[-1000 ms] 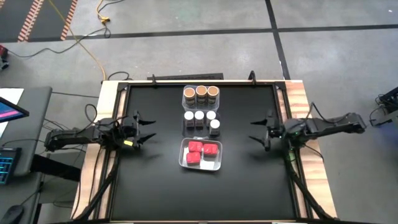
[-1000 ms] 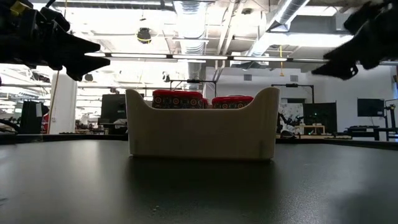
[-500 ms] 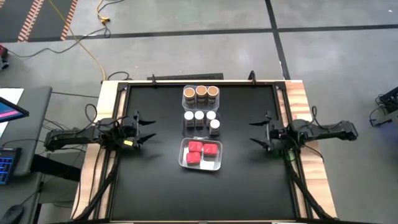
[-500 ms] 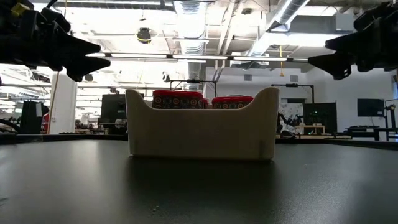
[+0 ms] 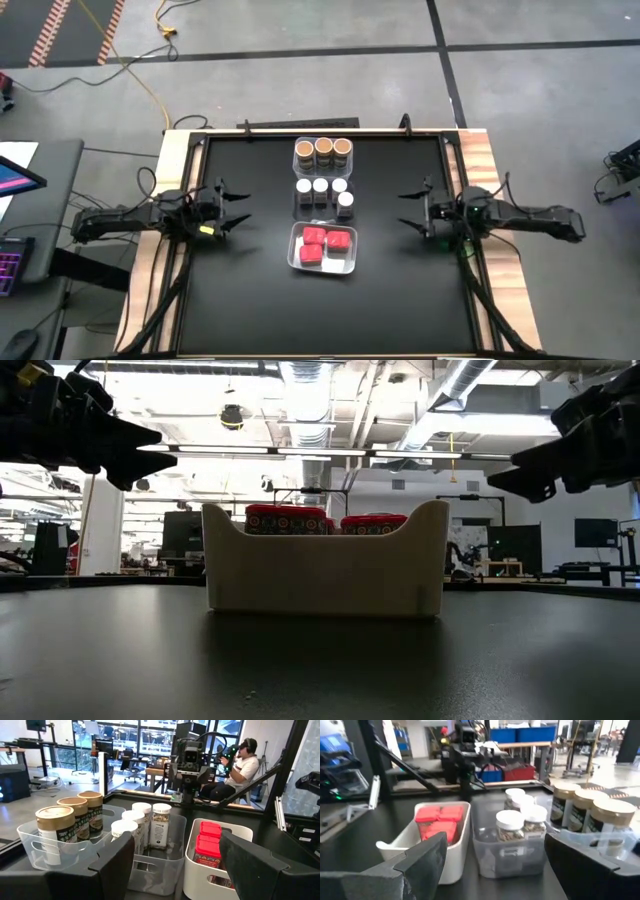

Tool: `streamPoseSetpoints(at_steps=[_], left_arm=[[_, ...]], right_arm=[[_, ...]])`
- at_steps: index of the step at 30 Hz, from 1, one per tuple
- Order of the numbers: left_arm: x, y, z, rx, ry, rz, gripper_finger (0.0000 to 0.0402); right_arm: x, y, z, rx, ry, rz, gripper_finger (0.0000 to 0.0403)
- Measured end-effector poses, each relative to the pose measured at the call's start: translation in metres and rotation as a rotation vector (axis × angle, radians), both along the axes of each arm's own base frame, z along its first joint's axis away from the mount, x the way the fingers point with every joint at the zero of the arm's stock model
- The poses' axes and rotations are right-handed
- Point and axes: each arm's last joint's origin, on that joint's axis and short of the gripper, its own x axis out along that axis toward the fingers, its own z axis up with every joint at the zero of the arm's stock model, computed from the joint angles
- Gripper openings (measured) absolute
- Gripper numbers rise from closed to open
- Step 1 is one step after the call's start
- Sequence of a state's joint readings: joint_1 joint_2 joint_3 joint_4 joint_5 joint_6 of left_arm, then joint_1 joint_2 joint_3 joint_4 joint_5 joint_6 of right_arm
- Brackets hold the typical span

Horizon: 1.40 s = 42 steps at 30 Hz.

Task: Sort spices by type
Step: Return to Home Position

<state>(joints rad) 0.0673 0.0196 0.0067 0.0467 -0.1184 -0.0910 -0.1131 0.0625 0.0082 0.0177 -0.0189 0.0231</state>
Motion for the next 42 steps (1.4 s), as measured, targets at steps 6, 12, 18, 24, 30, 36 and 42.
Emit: streamPoseSetpoints(at_steps=[6,12,18,24,30,36,42], left_arm=[[0.0,0.0,0.0,0.0,0.0,0.0,0.0279],[0.0,0.0,0.0,0.0,0.0,0.0,0.0279],[0.0,0.0,0.0,0.0,0.0,0.001,0.0279],[0.0,0.0,0.0,0.0,0.0,0.001,0.0279],[0.0,0.0,0.0,0.0,0.0,0.001,0.0279],[0.0,0.0,0.0,0.0,0.0,0.001,0.0279],[0.0,0.0,0.0,0.0,0.0,0.001,0.0279]], right_arm=[[0.003,0.001,-0.004,0.008,0.054,0.017,0.0363],[0.005,0.002,-0.008,0.008,0.096,0.031,0.0363],[0.007,0.002,-0.012,0.018,0.136,0.031,0.0363],[0.008,0.002,-0.013,0.019,0.146,0.03,0.0363],[0.008,0.002,-0.013,0.019,0.144,0.031,0.0363],[0.008,0.002,-0.013,0.019,0.144,0.031,0.0363],[0.008,0.002,-0.013,0.02,0.145,0.031,0.0363]])
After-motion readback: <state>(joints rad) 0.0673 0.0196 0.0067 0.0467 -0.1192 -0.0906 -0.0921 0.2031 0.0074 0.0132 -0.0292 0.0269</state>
